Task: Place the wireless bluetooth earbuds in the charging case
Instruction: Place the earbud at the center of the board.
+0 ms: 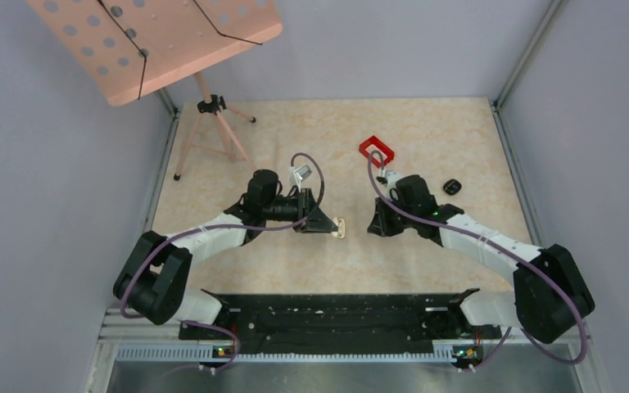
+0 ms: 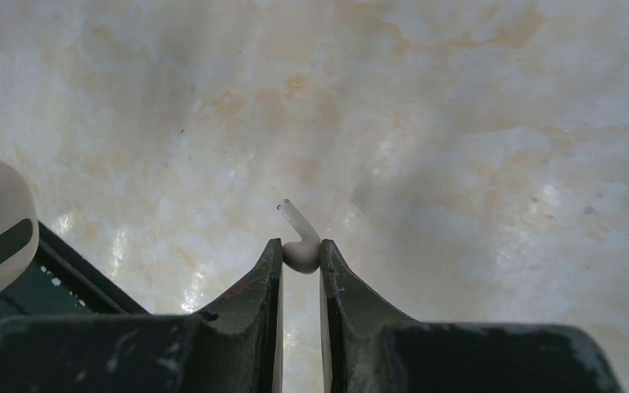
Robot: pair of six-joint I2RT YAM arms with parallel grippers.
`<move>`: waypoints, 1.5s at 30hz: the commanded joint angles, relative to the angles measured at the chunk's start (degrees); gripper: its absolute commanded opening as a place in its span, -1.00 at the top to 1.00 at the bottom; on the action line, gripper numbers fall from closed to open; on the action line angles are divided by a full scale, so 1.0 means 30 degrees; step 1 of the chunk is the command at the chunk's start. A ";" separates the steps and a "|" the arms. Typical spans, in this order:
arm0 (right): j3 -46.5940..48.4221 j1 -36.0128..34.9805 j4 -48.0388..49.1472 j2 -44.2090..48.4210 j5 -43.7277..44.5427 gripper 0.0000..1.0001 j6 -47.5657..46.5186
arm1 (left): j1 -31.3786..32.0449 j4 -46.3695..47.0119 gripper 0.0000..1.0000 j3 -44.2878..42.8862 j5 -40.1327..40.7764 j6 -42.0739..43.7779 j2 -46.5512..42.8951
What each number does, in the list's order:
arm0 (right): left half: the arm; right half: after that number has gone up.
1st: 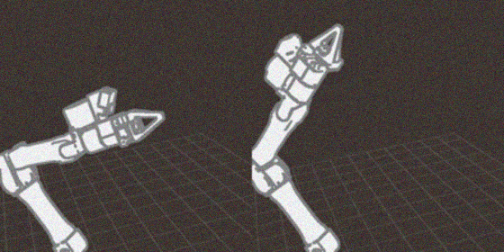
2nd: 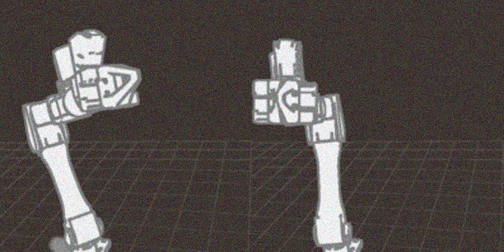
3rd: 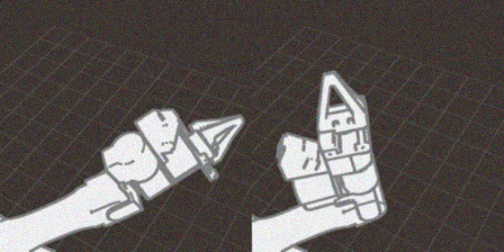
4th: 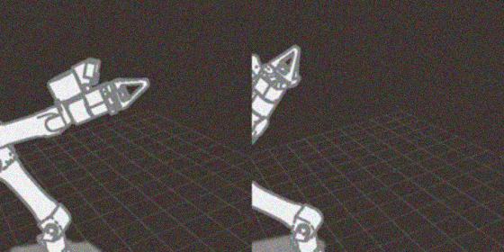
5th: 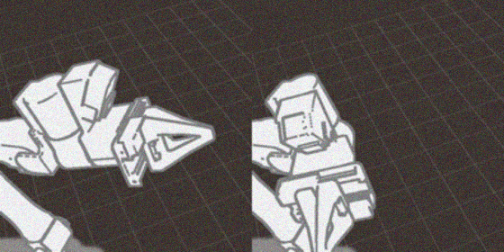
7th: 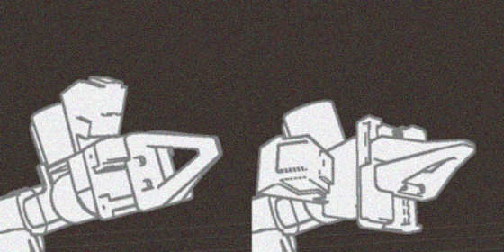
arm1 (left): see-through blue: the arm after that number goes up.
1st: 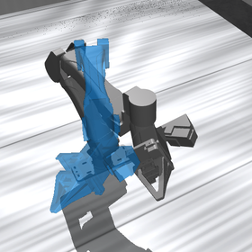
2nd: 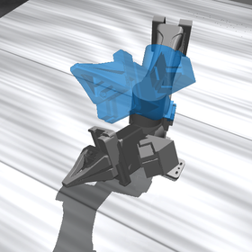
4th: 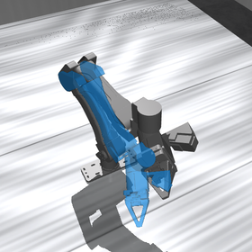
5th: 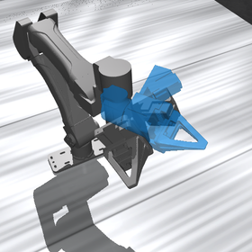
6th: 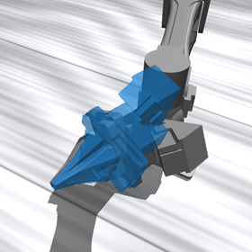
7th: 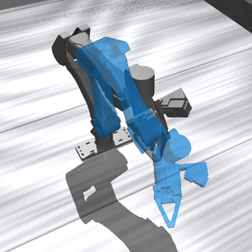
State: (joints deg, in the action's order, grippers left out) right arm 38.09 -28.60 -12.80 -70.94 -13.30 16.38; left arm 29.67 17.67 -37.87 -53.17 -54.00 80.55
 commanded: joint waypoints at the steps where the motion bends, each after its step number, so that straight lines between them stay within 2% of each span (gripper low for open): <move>1: 0.1131 -0.0979 0.0825 -0.1172 -0.0979 1.00 -0.0829 | -0.0116 0.0945 1.00 -0.0300 -0.0656 0.0398 0.0038; 5: 0.1245 -0.0984 0.1008 -0.2457 0.0439 1.00 0.0975 | -0.0627 0.4319 1.00 0.1382 -0.0818 -0.1591 0.0125; 7: 0.1295 -0.1089 0.1328 -0.3238 0.0479 1.00 0.1353 | -0.0899 0.4576 1.00 0.1594 -0.0909 -0.1837 0.0374; 11: 0.1335 -0.1575 0.1309 -0.4155 0.2525 0.98 0.1337 | -0.1077 0.4486 1.00 0.1725 -0.0915 -0.1824 0.0400; 12: 0.1389 -0.1677 0.1084 -0.4219 0.3506 0.92 0.1505 | -0.1091 0.4353 1.00 0.1724 -0.0863 -0.1746 0.0366; 14: 0.1536 -0.1728 0.0222 -0.4230 0.5110 0.68 0.2049 | -0.1118 0.3933 1.00 0.1600 -0.0830 -0.1590 0.0428; 16: 0.1377 -0.1717 0.0100 -0.3972 0.5679 0.47 0.2488 | -0.1320 0.3676 1.00 0.1571 -0.0745 -0.1676 0.0717; 18: 0.1085 -0.1720 0.0245 -0.3569 0.5941 0.18 0.3064 | -0.1493 0.4853 1.00 0.1829 -0.0914 -0.2481 0.1183; 23: 0.0118 -0.1731 0.0413 -0.1632 0.7305 -0.04 0.5480 | -0.1783 0.6867 1.00 0.2232 -0.1303 -0.3847 0.1936; 25: -0.0611 -0.1722 0.1048 -0.0634 0.6987 -0.03 0.6625 | -0.1898 0.6828 1.00 0.2211 -0.1278 -0.3856 0.1833; 29: -0.1611 -0.1718 0.1931 0.0645 0.6546 0.34 0.9769 | -0.1966 0.5070 1.00 0.1731 -0.1000 -0.2830 0.1159; 30: -0.1942 -0.1717 0.2308 0.0757 0.6364 0.36 1.0506 | -0.1993 0.4129 1.00 0.1487 -0.0885 -0.2318 0.0934; 33: -0.2600 -0.1815 0.3232 0.0887 0.6229 0.37 1.2268 | -0.2114 0.1504 1.00 0.0762 -0.0568 -0.0799 0.0174; 38: -0.2665 -0.1838 0.2788 0.0268 0.6544 0.34 1.3714 | -0.2384 -0.0738 1.00 0.0130 -0.0341 0.0554 -0.0848; 45: -0.1804 -0.1939 0.1824 -0.1769 0.6781 0.36 1.5010 | -0.2838 -0.1777 1.00 0.0030 -0.0234 0.1417 -0.1321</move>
State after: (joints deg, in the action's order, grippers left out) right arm 30.00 -33.65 -6.57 -73.34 5.93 57.65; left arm 22.13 14.44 -36.01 -54.08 -52.84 78.37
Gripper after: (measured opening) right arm 0.325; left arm 0.252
